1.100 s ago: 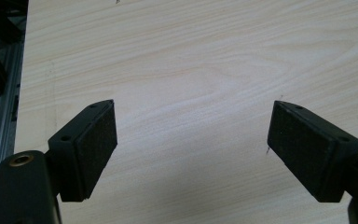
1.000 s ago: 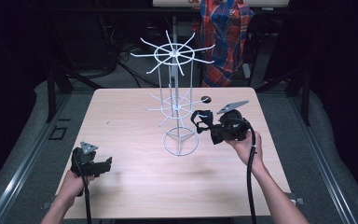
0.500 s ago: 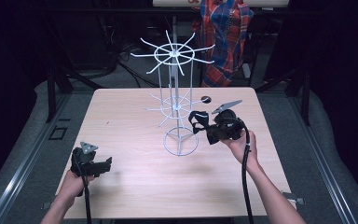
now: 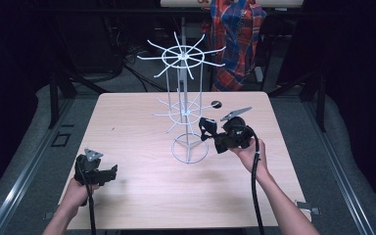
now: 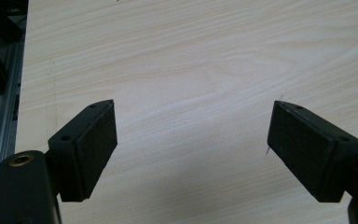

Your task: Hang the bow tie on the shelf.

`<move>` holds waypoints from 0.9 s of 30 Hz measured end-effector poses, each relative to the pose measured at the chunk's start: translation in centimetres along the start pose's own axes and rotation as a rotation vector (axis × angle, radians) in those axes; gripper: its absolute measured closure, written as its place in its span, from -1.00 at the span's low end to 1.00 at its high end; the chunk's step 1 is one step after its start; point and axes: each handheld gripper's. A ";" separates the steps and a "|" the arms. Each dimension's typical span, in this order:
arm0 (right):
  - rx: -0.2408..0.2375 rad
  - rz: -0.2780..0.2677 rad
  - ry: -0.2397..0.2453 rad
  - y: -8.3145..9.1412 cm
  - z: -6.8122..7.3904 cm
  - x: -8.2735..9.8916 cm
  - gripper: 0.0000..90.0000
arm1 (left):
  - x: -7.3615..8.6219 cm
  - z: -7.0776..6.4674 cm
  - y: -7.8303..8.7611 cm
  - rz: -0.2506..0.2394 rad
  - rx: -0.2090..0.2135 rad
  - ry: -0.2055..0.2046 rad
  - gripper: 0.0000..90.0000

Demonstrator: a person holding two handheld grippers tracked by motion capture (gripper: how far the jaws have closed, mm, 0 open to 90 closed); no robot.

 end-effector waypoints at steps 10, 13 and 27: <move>-0.008 -0.007 -0.006 -0.5 0.3 0.2 0.60 | 0.0 0.0 0.0 0.001 0.000 -0.004 -0.64; -0.013 -0.002 0.004 -0.8 0.4 0.2 0.59 | 0.0 0.0 0.0 0.002 0.000 -0.005 -0.64; -0.014 0.002 -0.007 -1.0 0.4 0.2 0.47 | 0.0 0.0 0.0 0.002 0.001 -0.004 -0.64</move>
Point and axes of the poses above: each handheld gripper's, and its own axes: y roughly backward along the jaws, x roughly out of its underside, z roughly to its left, and after that the axes turned 2 degrees about -y, right-handed
